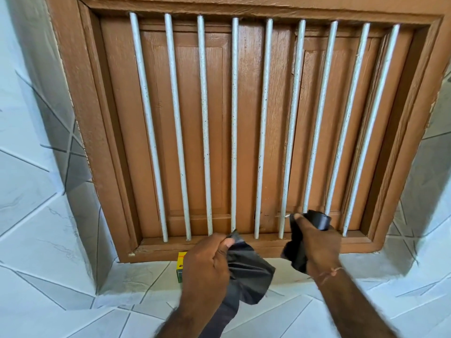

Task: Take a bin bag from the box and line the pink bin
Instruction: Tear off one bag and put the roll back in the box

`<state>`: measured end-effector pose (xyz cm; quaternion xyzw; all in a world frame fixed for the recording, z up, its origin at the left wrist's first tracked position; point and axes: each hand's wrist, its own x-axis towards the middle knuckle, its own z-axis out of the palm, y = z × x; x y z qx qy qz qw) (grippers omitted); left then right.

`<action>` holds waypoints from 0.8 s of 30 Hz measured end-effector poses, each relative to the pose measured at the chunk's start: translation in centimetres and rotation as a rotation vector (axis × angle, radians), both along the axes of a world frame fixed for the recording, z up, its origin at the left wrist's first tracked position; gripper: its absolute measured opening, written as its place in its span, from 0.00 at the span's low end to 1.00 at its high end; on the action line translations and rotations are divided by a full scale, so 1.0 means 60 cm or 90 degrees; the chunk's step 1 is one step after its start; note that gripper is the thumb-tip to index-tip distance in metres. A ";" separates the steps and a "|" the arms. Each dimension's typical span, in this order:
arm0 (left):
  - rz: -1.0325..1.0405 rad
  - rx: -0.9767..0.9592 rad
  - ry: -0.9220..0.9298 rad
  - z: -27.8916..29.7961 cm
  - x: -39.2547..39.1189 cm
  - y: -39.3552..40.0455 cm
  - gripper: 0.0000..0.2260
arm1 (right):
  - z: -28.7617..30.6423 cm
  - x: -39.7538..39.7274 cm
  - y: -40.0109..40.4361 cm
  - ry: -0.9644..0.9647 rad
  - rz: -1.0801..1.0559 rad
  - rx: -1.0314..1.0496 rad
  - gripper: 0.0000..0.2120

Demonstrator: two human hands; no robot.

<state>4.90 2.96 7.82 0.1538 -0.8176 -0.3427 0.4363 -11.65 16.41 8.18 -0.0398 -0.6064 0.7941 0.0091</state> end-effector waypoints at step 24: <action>-0.087 -0.618 -0.640 -0.035 -0.080 -0.100 0.21 | -0.042 0.024 0.045 -0.083 0.469 -0.203 0.37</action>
